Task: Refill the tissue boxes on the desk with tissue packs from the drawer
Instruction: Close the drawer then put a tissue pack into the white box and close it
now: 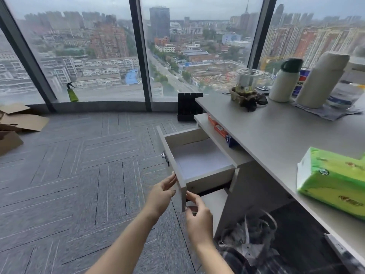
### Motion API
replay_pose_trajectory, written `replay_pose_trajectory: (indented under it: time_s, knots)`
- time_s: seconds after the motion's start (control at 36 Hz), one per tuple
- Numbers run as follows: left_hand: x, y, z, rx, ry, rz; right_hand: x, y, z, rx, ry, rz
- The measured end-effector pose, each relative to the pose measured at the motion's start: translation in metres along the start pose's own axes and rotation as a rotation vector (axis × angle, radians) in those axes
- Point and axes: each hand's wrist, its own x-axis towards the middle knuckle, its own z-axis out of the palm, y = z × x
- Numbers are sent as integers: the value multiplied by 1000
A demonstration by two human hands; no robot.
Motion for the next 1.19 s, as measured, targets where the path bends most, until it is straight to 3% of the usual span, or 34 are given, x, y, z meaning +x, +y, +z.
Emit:
replay_pose_trajectory:
  time_s: [0.25,0.67,1.19]
  knots:
    - [32,10,45,6,-181,18,32,17,-39,-6,107,72]
    - [84,40,121,97,-418,10,76,29,-101,184,82,182]
    - [64,74,111,64,-284,15,74,-4,-108,162,63,154]
